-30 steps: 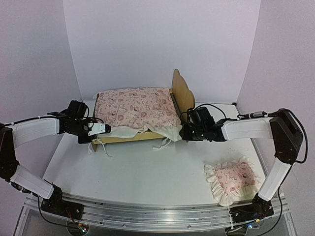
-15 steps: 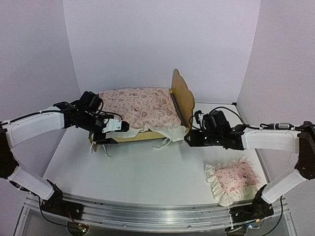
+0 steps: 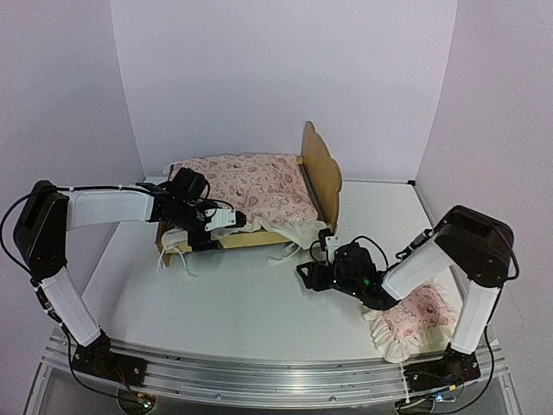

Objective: Set up the pet bed

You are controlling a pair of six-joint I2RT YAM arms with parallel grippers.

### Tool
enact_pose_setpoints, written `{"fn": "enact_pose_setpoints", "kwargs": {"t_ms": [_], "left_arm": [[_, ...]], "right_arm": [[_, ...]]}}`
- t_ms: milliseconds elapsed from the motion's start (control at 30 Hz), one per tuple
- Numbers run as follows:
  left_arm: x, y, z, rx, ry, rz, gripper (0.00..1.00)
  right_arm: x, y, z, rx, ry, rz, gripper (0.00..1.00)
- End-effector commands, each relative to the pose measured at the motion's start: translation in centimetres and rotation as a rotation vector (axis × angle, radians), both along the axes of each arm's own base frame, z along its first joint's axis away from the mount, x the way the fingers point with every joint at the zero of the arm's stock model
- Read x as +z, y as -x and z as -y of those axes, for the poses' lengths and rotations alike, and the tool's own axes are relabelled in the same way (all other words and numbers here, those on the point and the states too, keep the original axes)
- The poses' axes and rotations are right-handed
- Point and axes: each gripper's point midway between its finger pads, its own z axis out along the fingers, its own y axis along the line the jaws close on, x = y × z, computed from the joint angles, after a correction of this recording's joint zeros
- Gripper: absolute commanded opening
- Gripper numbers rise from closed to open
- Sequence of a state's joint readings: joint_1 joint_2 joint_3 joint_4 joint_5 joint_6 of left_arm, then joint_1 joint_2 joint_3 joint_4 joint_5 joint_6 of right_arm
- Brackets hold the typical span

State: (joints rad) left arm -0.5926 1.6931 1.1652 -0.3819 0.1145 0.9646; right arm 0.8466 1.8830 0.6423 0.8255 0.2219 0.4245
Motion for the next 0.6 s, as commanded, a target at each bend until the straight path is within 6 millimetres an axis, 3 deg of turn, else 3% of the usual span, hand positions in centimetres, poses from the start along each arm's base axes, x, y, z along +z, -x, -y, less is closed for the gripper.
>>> {"fn": "enact_pose_setpoints", "kwargs": {"t_ms": [0,133,367,567], "left_arm": [[1.0,-2.5,0.1,0.085,0.024,0.05,0.75],[0.9,-2.4,0.5,0.082,0.041,0.025,0.71],[-1.0,-1.6,0.3,0.07,0.01,-0.03,0.5],[-2.0,-1.2,0.4,0.065,0.006,-0.059,0.44]], "right_arm": [[4.6,-3.7,-2.0,-0.078,-0.195,0.199,0.62],[2.9,-4.9,-1.6,-0.146,-0.205,0.19,0.61],[0.3,-6.4,-2.4,-0.208,-0.248,0.135,0.61],[-1.0,-7.9,-2.0,-0.291,-0.241,0.144,0.6]]}}
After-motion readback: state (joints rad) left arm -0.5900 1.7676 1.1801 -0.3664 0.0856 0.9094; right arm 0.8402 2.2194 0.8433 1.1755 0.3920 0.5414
